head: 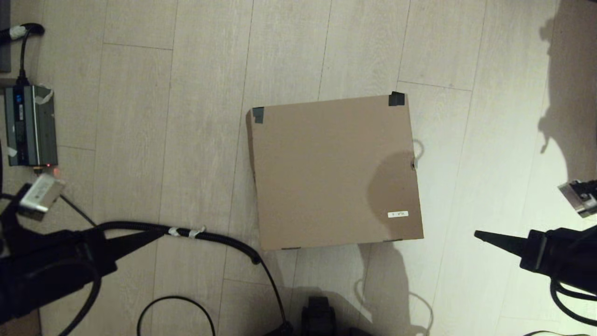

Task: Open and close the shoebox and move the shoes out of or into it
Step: Open the shoe box

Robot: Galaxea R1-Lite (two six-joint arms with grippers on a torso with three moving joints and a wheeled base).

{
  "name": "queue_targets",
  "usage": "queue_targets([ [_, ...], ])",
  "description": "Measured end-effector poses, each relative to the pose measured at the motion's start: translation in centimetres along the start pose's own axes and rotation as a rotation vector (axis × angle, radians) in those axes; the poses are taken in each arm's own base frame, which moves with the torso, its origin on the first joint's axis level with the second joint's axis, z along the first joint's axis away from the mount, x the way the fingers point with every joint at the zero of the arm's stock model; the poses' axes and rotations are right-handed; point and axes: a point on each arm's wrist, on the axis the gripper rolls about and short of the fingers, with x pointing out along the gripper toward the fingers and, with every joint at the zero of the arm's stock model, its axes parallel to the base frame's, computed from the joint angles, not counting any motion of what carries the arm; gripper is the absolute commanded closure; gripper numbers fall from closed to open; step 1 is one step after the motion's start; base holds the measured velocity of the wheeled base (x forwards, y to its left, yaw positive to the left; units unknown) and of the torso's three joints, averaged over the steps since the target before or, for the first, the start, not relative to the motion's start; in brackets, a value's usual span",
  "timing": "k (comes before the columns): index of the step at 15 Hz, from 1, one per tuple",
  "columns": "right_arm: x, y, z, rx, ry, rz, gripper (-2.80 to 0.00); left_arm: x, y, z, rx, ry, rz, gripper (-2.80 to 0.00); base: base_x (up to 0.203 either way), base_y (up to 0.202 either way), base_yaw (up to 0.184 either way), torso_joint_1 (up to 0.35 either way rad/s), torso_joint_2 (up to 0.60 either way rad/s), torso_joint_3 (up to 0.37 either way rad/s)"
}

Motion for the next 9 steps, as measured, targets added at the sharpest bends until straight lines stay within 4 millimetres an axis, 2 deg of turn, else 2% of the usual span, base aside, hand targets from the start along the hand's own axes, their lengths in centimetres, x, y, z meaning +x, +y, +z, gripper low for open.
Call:
queue_targets([
  [4, 4.6, -4.2, 0.4, -0.009, -0.016, 0.13, 0.0, 5.2, 2.6, -0.5, -0.057, 0.044, -0.041, 0.0, 0.0, 0.0, 0.0, 0.0, 0.0, 0.0],
  [9, 8.6, -7.7, -0.1, -0.024, -0.036, 0.145, 0.0, 11.2, 2.9, -3.2, -0.031, 0.107, -0.068, 0.0, 0.0, 0.0, 0.0, 0.0, 0.0, 0.0],
])
